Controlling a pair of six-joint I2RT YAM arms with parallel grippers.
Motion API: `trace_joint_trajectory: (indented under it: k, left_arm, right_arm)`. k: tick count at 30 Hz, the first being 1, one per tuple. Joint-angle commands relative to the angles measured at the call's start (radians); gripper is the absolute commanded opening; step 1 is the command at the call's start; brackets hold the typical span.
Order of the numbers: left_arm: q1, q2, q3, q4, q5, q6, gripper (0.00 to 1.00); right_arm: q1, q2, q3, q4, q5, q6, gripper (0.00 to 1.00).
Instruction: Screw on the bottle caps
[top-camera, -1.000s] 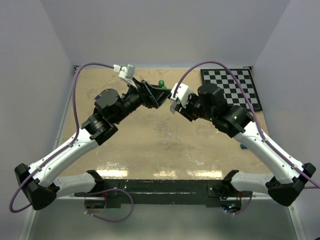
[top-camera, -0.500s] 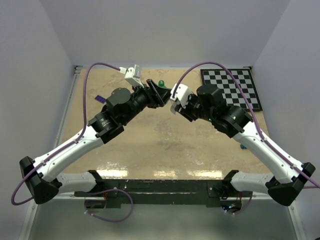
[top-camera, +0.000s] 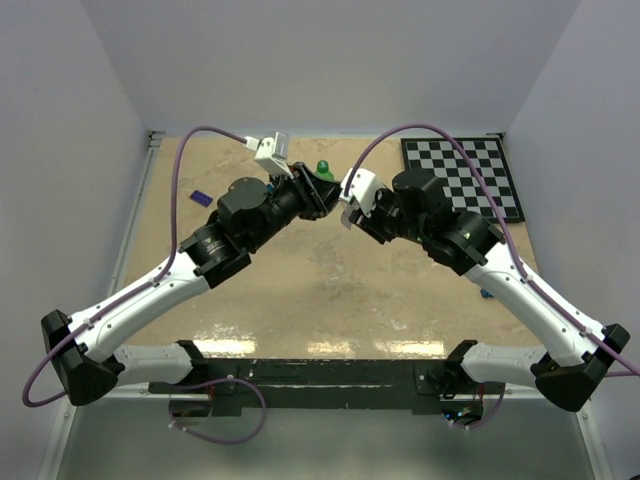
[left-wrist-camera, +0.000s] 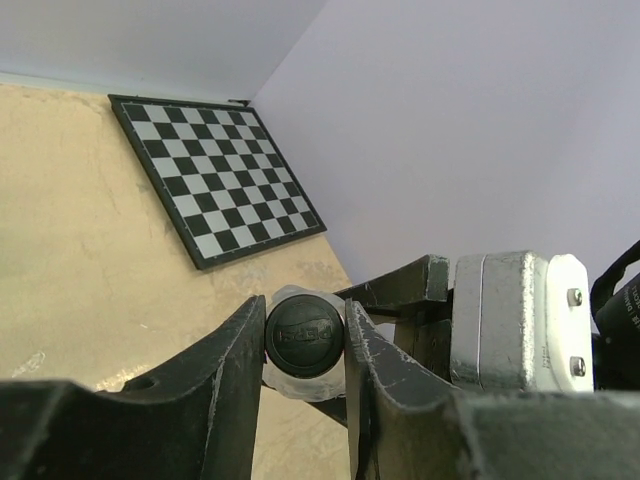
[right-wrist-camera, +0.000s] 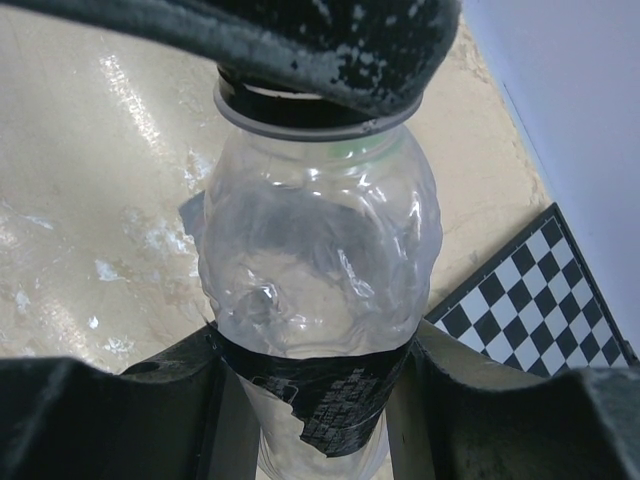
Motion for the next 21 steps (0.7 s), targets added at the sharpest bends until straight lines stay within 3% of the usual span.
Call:
trace_joint_trajectory:
  k: [1,10,14,18,21]
  left_arm:
    - [-0.007,0.000,0.032,0.035,0.020,0.062,0.00]
    - [0.007,-0.054,0.029,0.125,0.139,0.410,0.00]
    - [0.085,-0.068,0.009,0.147,0.398,0.539,0.00]
    - [0.203,-0.098,-0.065,0.220,0.772,0.642,0.00]
    - [0.215,-0.102,-0.079,0.170,0.955,0.836,0.00]
  right_arm:
    - [0.003,-0.010,0.004,0.052,-0.012,0.010,0.00]
    - [0.003,-0.040,0.010,0.055,-0.144,-0.003,0.00]
    - [0.003,-0.046,0.017,0.047,-0.204,-0.009,0.00]
    - [0.003,-0.044,0.030,0.040,-0.261,-0.016,0.00]
    - [0.003,-0.044,0.040,0.024,-0.290,-0.016,0.00]
